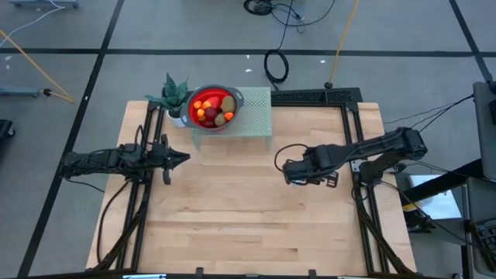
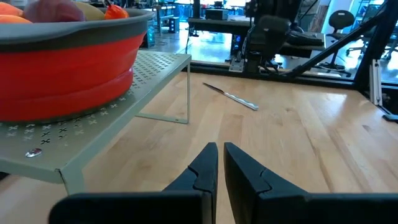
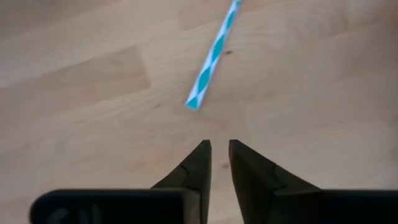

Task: Pick & Place Fruit
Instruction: Put the blue knife on the shelf

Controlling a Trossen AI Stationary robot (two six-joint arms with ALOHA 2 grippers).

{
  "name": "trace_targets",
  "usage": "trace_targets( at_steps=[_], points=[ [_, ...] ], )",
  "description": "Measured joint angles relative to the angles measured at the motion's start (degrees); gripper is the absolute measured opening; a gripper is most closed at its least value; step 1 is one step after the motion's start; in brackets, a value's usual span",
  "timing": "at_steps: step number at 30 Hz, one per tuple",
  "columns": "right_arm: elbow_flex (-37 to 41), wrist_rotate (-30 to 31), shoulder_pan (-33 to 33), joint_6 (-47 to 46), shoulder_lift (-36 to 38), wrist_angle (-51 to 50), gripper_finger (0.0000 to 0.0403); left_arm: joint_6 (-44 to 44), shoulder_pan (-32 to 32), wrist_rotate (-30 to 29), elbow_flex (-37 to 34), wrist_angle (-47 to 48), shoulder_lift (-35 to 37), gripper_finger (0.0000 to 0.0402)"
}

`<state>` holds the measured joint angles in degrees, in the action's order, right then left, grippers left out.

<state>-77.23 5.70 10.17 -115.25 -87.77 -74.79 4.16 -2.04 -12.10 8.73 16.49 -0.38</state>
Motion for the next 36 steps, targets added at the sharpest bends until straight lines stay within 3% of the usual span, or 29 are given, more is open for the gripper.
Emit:
trace_targets(
  at_steps=[12,22,36],
  points=[
    [6.8,0.2,-1.5,-6.1,0.0,0.6,0.0148,-1.3,0.0,0.0,0.0,0.0,0.0,0.0026],
    [13.9,0.4,-4.6,-10.2,0.0,8.5,0.0227,-1.3,0.0,0.0,0.0,0.0,0.0,0.0026],
    [25.3,0.3,-10.0,-8.1,0.0,27.5,0.0225,-1.4,0.0,0.0,0.0,0.0,0.0,0.0026]
  ],
)
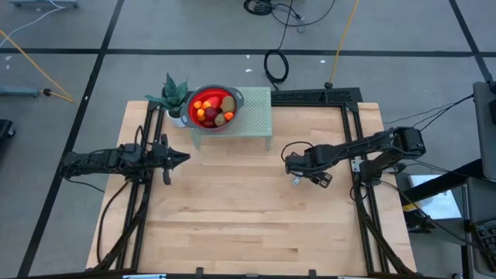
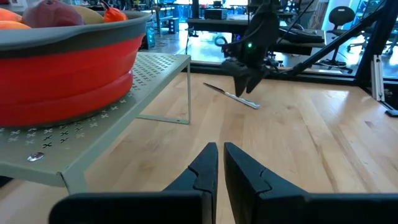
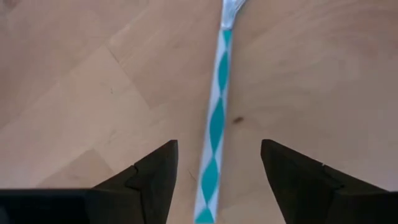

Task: Pick & Place Fruit
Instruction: Put the blue knife on the shelf

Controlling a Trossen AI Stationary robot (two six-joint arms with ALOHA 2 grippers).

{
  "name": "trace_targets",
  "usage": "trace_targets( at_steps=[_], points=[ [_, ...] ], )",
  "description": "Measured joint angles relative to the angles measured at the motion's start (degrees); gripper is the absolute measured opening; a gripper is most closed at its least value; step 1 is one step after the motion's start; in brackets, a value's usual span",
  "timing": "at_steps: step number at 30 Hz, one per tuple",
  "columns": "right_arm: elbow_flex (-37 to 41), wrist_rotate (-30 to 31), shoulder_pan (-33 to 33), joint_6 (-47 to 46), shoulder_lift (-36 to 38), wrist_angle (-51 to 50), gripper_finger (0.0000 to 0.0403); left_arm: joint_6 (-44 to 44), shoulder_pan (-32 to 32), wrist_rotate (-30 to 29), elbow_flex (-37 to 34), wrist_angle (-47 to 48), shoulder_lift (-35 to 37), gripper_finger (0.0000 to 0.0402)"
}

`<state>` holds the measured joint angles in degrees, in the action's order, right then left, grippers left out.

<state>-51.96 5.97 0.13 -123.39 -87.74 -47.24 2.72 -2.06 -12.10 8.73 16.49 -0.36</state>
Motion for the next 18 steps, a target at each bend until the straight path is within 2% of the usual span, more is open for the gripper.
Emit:
trace_targets(
  at_steps=[8,13,18],
  points=[
    [7.0,-0.7,-2.1,0.0,0.3,13.2,0.0223,0.0,0.0,0.0,0.0,0.0,0.0,0.0026],
    [8.3,-2.9,-2.6,-0.3,0.3,13.9,0.0220,0.1,0.0,0.0,0.0,0.0,0.0,0.0026],
    [8.3,-3.2,-2.6,-0.4,0.2,13.9,0.0193,0.1,0.0,0.0,0.0,0.0,0.0,0.0026]
  ],
)
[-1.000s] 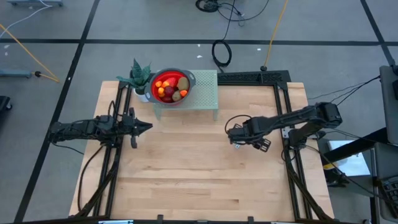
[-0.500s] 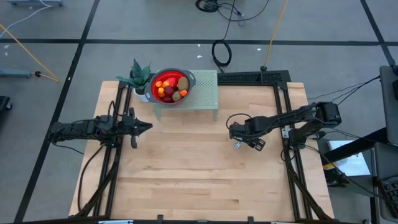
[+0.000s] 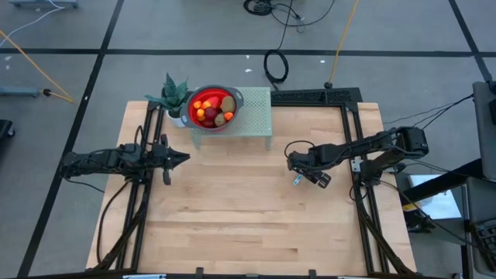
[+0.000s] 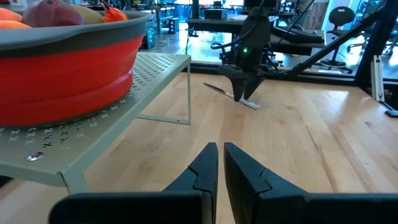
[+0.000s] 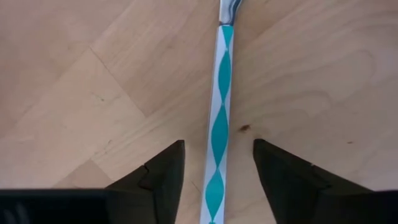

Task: Pick & Place Fruit
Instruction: Put the blue knife on the shelf

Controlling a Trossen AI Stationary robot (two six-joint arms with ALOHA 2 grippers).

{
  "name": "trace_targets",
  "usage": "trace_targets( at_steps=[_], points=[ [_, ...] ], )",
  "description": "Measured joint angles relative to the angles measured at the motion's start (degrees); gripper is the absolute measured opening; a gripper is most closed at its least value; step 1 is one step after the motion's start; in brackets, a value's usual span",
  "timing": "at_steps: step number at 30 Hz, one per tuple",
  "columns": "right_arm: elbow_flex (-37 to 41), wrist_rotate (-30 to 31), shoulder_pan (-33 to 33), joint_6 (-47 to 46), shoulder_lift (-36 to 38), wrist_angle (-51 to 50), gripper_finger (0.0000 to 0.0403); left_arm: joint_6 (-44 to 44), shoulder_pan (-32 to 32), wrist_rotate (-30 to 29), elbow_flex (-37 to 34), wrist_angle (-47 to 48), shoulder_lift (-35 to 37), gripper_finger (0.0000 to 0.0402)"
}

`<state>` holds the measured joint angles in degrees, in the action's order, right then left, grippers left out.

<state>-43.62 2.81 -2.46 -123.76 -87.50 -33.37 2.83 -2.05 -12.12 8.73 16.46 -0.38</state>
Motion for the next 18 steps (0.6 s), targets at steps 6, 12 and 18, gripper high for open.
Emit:
trace_targets(
  at_steps=[6,12,18],
  points=[
    [0.1,-0.5,0.1,0.0,0.0,0.0,0.0147,0.0,0.0,0.0,0.0,0.0,0.0,0.0026],
    [0.1,-1.3,0.1,-0.6,-0.1,-0.2,0.0102,0.0,0.0,0.0,0.0,0.0,0.0,0.0026],
    [0.1,-1.1,0.1,-1.4,-0.1,-0.6,0.0054,0.0,0.0,0.0,0.0,0.0,0.0,0.0026]
  ],
)
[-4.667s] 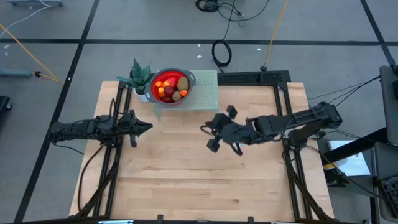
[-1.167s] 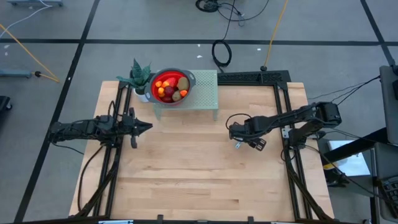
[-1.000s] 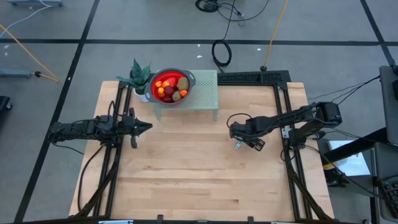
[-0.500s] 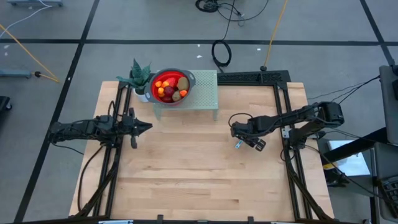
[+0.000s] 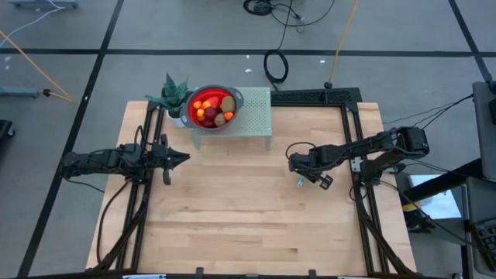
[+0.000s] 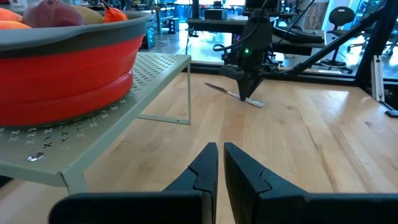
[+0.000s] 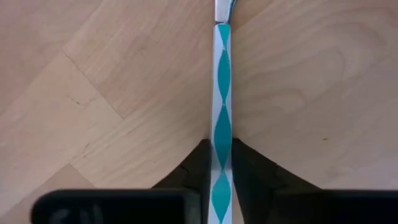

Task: Pick & Place Fruit
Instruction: Put the blue knife on the shelf

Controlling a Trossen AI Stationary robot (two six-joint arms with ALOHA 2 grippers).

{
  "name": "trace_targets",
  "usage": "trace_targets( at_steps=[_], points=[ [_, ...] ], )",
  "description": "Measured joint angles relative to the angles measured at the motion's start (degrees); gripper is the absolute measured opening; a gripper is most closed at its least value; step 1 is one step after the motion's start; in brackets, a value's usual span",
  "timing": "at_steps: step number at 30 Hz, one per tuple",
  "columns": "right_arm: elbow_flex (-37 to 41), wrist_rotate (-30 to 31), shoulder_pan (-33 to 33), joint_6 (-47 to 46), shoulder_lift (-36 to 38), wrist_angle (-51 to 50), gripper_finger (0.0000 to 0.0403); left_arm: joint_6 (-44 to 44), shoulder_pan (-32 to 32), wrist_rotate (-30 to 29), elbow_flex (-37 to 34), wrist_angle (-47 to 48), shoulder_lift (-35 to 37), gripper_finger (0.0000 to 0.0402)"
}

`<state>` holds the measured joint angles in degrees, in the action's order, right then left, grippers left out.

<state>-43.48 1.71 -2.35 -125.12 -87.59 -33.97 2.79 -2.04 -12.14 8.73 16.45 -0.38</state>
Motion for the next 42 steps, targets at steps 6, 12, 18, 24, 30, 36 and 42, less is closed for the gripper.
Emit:
trace_targets(
  at_steps=[6,12,18,24,30,36,42],
  points=[
    [0.0,1.0,0.4,-0.2,0.0,-0.4,0.0028,0.0,0.0,0.0,0.0,0.0,0.0,0.0026],
    [0.1,2.4,1.4,-0.2,1.5,-0.4,0.0033,0.0,0.0,0.0,0.0,0.0,0.0,0.0026],
    [0.2,8.2,2.6,-0.3,5.8,-0.1,0.0026,-1.3,0.0,-0.1,0.0,-0.1,0.0,0.0026],
    [0.1,10.8,2.8,0.4,9.5,0.5,0.0033,-1.2,0.0,-0.1,0.0,0.0,0.0,0.0026],
    [0.1,15.0,2.8,6.3,13.4,4.5,0.0028,-1.1,0.0,0.0,0.0,0.0,0.0,0.0026],
    [0.1,21.3,2.8,19.3,17.2,18.2,0.0032,-1.0,0.0,0.0,0.0,0.0,0.0,0.0026],
    [0.0,25.9,2.8,35.9,19.3,35.1,0.0028,-0.7,0.0,0.0,0.0,-0.1,0.0,0.0026]
  ],
)
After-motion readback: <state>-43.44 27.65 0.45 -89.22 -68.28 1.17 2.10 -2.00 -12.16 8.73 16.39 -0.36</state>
